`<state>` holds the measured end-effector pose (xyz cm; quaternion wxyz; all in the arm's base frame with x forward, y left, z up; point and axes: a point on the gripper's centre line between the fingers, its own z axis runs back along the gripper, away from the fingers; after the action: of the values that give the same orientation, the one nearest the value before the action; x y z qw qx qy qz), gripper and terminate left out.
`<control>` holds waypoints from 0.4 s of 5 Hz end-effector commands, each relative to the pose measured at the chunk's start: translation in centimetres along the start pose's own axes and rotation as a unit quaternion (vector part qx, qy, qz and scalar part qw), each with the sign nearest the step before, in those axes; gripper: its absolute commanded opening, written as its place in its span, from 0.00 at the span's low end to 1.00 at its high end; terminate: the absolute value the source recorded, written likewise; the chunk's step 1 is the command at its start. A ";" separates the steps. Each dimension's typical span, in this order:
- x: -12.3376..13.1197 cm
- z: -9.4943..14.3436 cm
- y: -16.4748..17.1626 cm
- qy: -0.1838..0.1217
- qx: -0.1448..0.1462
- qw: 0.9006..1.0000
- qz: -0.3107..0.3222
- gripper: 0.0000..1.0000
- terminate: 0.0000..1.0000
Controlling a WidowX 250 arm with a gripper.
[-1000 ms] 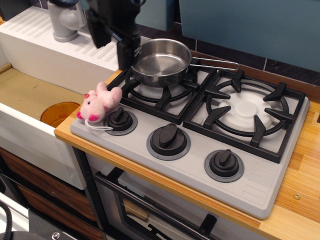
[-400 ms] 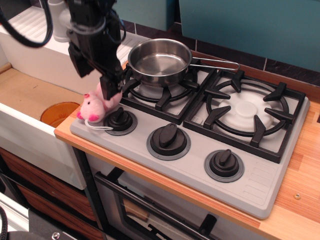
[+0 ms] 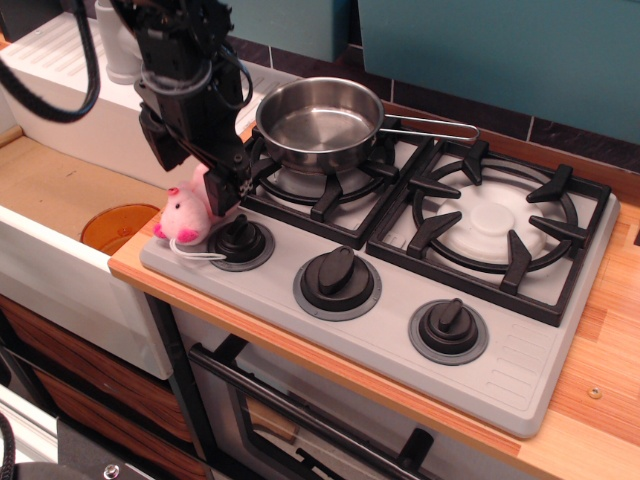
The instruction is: Put stuffedpig in pan
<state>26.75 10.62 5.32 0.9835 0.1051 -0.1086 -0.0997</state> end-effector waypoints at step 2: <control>-0.9 -2.7 0.1 -0.026 -0.008 1.000 0.008 1.00 0.00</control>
<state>26.37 11.34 2.32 0.9833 0.0892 -0.1301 -0.0911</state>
